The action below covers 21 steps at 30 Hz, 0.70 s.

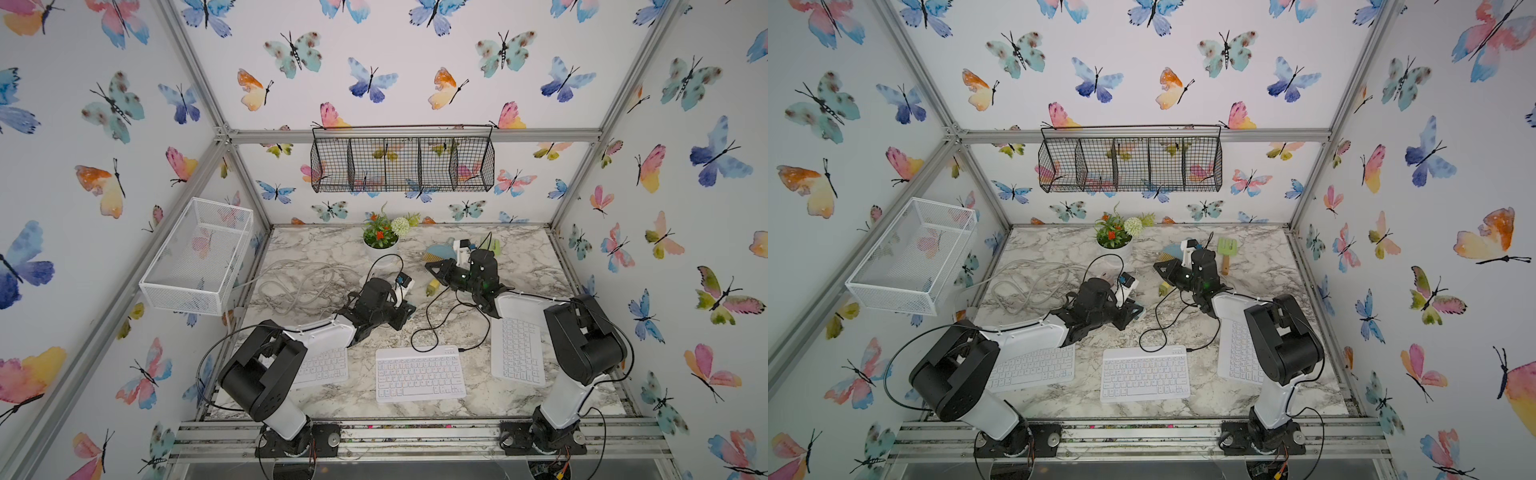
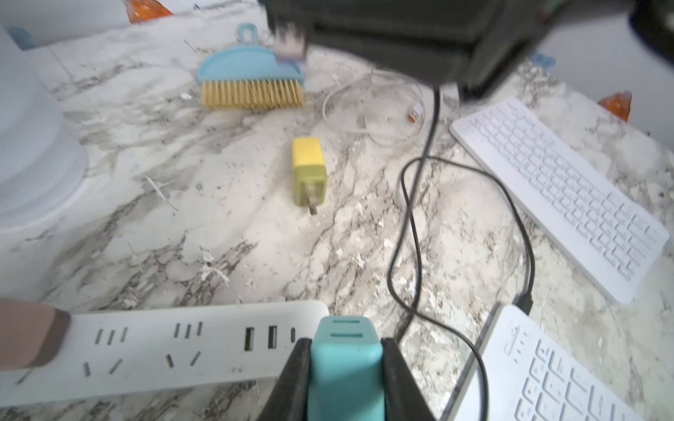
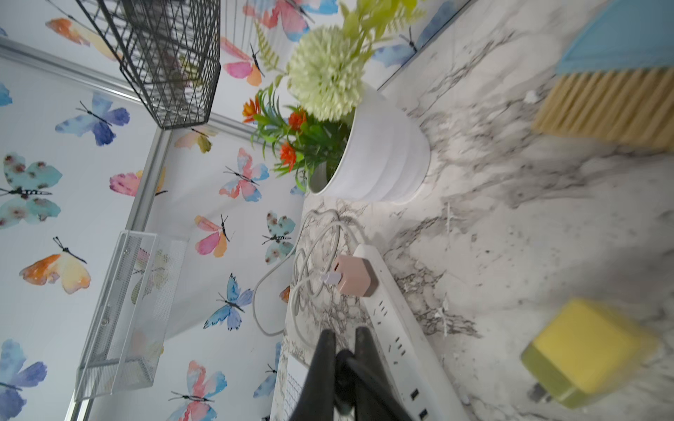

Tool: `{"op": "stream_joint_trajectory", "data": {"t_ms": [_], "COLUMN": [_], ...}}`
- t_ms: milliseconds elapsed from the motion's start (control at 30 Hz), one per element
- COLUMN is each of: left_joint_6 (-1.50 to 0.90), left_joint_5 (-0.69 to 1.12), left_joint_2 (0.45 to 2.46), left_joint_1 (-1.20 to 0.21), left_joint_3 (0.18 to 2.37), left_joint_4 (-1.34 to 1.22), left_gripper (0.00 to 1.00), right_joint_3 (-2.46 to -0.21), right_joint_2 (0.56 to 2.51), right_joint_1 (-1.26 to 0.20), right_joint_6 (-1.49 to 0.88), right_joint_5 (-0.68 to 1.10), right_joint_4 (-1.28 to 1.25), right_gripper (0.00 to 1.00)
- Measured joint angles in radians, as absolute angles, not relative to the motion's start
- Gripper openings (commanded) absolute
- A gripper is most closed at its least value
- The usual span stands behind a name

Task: Unplug the wireless keyboard
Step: Remove the power cord from the plug, then place the power cord at the center of the board, then place the plug at the center of the board.

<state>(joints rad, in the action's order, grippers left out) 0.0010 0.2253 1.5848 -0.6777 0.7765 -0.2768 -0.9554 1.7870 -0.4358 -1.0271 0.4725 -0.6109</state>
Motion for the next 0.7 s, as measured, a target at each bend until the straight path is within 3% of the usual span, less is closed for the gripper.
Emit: {"op": "stream_joint_trajectory", "data": {"t_ms": [367, 700], "left_joint_6": [-0.028, -0.105], "left_joint_5": [0.223, 0.222], "left_joint_2": [1.607, 1.816], "left_joint_1": [-0.676, -0.643], "left_joint_3": [0.913, 1.14], "left_joint_4": [-0.236, -0.15], "left_gripper": [0.0, 0.0], "right_joint_3": [-0.942, -0.899], "right_joint_2": [1.781, 1.611], "right_joint_1": [-0.434, -0.434], "right_joint_6": [-0.955, -0.729], "right_joint_5": [0.491, 0.385], "right_joint_4": [-0.575, -0.348], "right_gripper": [0.03, 0.04]}}
